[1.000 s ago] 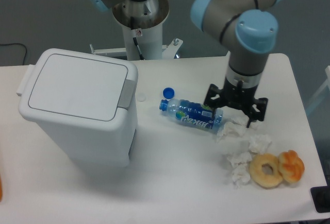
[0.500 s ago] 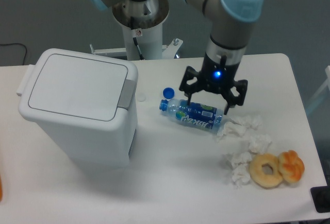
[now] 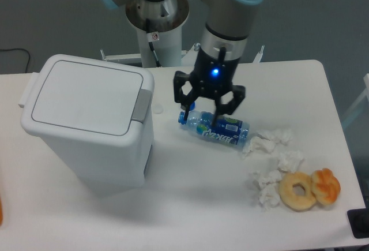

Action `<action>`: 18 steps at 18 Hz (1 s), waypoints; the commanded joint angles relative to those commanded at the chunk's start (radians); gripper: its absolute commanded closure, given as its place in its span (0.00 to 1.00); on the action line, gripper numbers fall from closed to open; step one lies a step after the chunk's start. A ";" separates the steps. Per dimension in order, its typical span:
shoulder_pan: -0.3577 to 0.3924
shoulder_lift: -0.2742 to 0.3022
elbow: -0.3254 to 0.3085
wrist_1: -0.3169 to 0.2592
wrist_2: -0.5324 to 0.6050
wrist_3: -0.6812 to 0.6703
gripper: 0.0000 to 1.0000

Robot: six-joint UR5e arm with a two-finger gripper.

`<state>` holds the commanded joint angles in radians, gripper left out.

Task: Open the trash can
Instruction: 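Lower the gripper over the lid's hinged edge beside the bottle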

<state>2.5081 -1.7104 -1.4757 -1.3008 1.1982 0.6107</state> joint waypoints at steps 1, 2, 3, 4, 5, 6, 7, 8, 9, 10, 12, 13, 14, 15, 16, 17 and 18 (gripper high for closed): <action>0.000 0.002 0.000 0.000 -0.014 -0.024 1.00; 0.001 0.002 0.000 0.000 -0.028 -0.041 1.00; 0.001 0.011 0.000 0.000 -0.041 -0.049 1.00; 0.003 0.015 0.000 0.000 -0.051 -0.052 1.00; 0.001 0.015 0.000 0.000 -0.054 -0.055 1.00; 0.000 0.017 -0.002 -0.002 -0.055 -0.063 1.00; -0.003 0.018 -0.006 -0.005 -0.058 -0.069 1.00; -0.014 0.018 -0.006 -0.009 -0.066 -0.071 1.00; -0.021 0.018 -0.006 -0.017 -0.069 -0.071 1.00; -0.028 0.020 -0.008 -0.026 -0.071 -0.072 1.00; -0.041 0.034 -0.009 -0.050 -0.074 -0.072 1.00; -0.048 0.041 -0.009 -0.063 -0.075 -0.075 1.00; -0.049 0.048 -0.011 -0.069 -0.083 -0.078 1.00; -0.051 0.054 -0.012 -0.071 -0.089 -0.078 1.00; -0.051 0.061 -0.015 -0.071 -0.092 -0.080 1.00; -0.051 0.064 -0.018 -0.071 -0.094 -0.078 1.00; -0.052 0.064 -0.021 -0.071 -0.094 -0.080 1.00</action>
<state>2.4559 -1.6460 -1.4971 -1.3714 1.1045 0.5308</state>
